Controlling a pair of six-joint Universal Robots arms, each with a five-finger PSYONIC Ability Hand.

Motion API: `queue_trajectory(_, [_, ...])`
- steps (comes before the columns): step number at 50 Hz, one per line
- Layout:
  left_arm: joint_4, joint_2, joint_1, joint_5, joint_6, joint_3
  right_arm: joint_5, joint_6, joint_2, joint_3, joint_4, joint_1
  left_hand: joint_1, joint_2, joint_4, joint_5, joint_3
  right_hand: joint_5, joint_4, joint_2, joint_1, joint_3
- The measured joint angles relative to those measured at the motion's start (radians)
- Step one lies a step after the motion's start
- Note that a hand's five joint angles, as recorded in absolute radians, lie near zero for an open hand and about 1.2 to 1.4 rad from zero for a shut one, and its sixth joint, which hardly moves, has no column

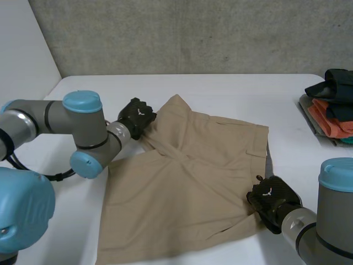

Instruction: Fold the laundry.

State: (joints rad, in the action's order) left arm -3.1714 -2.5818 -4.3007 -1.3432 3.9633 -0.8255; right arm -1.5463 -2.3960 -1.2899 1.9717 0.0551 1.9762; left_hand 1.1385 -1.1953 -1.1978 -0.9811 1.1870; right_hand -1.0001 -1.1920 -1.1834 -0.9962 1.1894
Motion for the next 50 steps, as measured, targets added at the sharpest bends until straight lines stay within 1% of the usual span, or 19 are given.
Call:
queue_trajectory(8, [-0.002, 0.116, 0.002, -0.147, -0.012, -0.167, 0.004, 0.0, 0.0, 0.002, 0.0, 0.001, 0.0, -0.001, 0.0, 0.0, 0.0, 0.0, 0.0, 0.0, 0.0, 0.0])
queue_trajectory(9, [-0.002, 0.116, 0.002, -0.147, -0.012, -0.167, 0.004, 0.0, 0.0, 0.002, 0.0, 0.001, 0.0, -0.001, 0.0, 0.0, 0.0, 0.0, 0.0, 0.0, 0.0, 0.0])
queue_trajectory(12, [-0.001, 0.144, 0.01, -0.219, -0.021, -0.221, 0.005, 0.0, 0.0, 0.004, -0.001, 0.001, 0.0, -0.001, 0.0, 0.0, 0.003, 0.0, 0.0, 0.0, 0.0, 0.0])
queue_trajectory(14, [0.0, 0.15, 0.014, -0.243, -0.026, -0.235, 0.005, 0.0, 0.0, 0.005, -0.001, 0.001, 0.0, -0.001, 0.0, 0.0, 0.004, 0.0, 0.0, 0.0, 0.0, 0.0])
queue_trajectory(18, [0.004, 0.166, 0.03, -0.321, -0.05, -0.272, 0.005, 0.0, 0.0, 0.008, -0.001, 0.001, 0.0, -0.001, 0.0, 0.0, 0.004, 0.0, 0.0, 0.0, 0.0, 0.0])
queue_trajectory(22, [0.007, 0.187, 0.05, -0.369, -0.071, -0.301, 0.005, 0.0, 0.0, 0.011, -0.001, 0.0, 0.0, -0.001, 0.0, 0.0, 0.004, -0.002, 0.0, 0.0, 0.0, 0.0])
queue_trajectory(29, [0.001, 0.214, 0.059, -0.378, -0.087, -0.329, 0.005, -0.001, 0.0, 0.014, -0.001, 0.0, 0.0, -0.001, 0.0, 0.0, 0.004, -0.002, 0.0, 0.0, 0.0, 0.0])
queue_trajectory(37, [-0.002, 0.235, 0.037, -0.37, -0.112, -0.348, 0.005, -0.001, 0.0, 0.016, -0.001, 0.001, -0.001, 0.002, 0.001, 0.0, 0.003, -0.006, 0.0, 0.0, 0.0, 0.0])
queue_trajectory(38, [-0.001, 0.237, 0.035, -0.37, -0.117, -0.351, 0.005, -0.001, 0.0, 0.017, -0.001, 0.001, -0.097, 0.106, 0.109, 0.086, -0.101, -0.006, 0.0, 0.0, 0.0, 0.0])
queue_trajectory(39, [0.0, 0.239, 0.035, -0.37, -0.123, -0.354, 0.005, -0.001, 0.0, 0.017, 0.0, 0.001, -0.242, 0.268, 0.254, 0.218, -0.243, -0.006, 0.0, 0.0, 0.0, 0.0])
queue_trajectory(40, [0.0, 0.243, 0.035, -0.369, -0.131, -0.359, 0.005, -0.002, 0.0, 0.017, 0.0, 0.001, -0.242, 0.268, 0.254, 0.218, -0.243, -0.006, 0.0, 0.0, 0.0, 0.0])
queue_trajectory(41, [0.001, 0.253, 0.035, -0.368, -0.143, -0.367, 0.005, -0.002, 0.0, 0.016, 0.001, 0.001, -0.465, 0.484, 0.469, 0.428, -0.471, -0.006, 0.0, 0.0, 0.0, 0.0])
queue_trajectory(42, [0.001, 0.262, 0.035, -0.368, -0.152, -0.373, 0.005, -0.002, 0.0, 0.016, 0.001, 0.001, -0.589, 0.604, 0.609, 0.566, -0.59, -0.006, 0.0, 0.0, 0.0, 0.0])
queue_trajectory(43, [0.001, 0.271, 0.035, -0.367, -0.161, -0.379, 0.005, -0.002, 0.0, 0.016, 0.001, 0.001, -0.655, 0.663, 0.668, 0.626, -0.649, -0.006, 0.0, 0.0, 0.0, 0.0])
queue_trajectory(45, [0.002, 0.314, 0.035, -0.366, -0.196, -0.409, 0.005, -0.005, -0.001, 0.014, 0.004, 0.001, -0.686, 0.737, 0.749, 0.709, -0.725, -0.006, 0.0, 0.0, 0.0, 0.0])
queue_trajectory(50, [0.003, 0.44, 0.031, -0.361, -0.277, -0.5, 0.005, -0.028, -0.002, 0.008, 0.01, 0.003, -0.686, 0.751, 0.764, 0.724, -0.737, -0.006, 0.0, 0.0, 0.0, 0.0])
